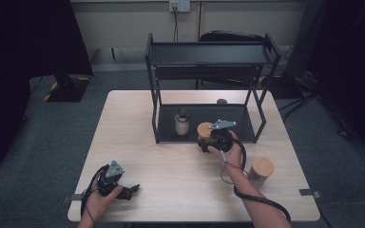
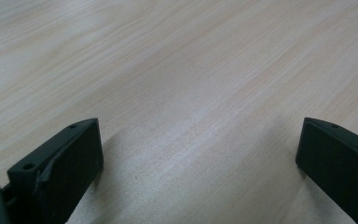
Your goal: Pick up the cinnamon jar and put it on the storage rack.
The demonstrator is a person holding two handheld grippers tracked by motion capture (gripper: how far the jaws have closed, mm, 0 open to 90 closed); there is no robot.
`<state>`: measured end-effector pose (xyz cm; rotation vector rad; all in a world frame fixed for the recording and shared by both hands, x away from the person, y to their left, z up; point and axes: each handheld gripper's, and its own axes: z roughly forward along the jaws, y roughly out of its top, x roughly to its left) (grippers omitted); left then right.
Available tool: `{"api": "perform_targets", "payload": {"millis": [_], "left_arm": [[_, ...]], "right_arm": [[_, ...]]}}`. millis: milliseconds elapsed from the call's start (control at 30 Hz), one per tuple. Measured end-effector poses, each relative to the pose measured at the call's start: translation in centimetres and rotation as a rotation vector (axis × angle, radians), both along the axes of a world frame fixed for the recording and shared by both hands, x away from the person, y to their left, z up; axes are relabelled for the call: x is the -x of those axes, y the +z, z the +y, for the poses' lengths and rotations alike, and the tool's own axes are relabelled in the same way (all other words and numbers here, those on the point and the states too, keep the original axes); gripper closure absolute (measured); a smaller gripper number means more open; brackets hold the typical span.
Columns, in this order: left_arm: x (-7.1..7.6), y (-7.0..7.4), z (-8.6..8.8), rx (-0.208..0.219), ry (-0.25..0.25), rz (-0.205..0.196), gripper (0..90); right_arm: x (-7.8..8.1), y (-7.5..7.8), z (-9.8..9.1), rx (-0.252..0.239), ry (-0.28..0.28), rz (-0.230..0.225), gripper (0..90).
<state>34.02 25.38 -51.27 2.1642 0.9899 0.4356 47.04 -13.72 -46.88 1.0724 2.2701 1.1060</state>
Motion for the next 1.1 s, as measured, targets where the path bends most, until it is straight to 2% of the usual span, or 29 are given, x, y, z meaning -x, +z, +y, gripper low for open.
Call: {"api": "perform_targets", "payload": {"millis": [233,467,1100], "left_arm": [[0.0,0.0,0.0,0.000,0.000,0.000,0.1],[0.0,0.0,0.0,0.000,0.000,0.000,0.1],[0.0,0.0,0.0,-0.001,-0.004,-0.001,0.1]], "right_arm": [[-0.6,0.1,0.1,0.012,0.000,-0.002,25.1],[-1.3,0.3,0.0,-0.011,-0.009,0.003,25.1],[-3.2,1.0,0.0,-0.006,-0.040,0.004,25.1]]}}
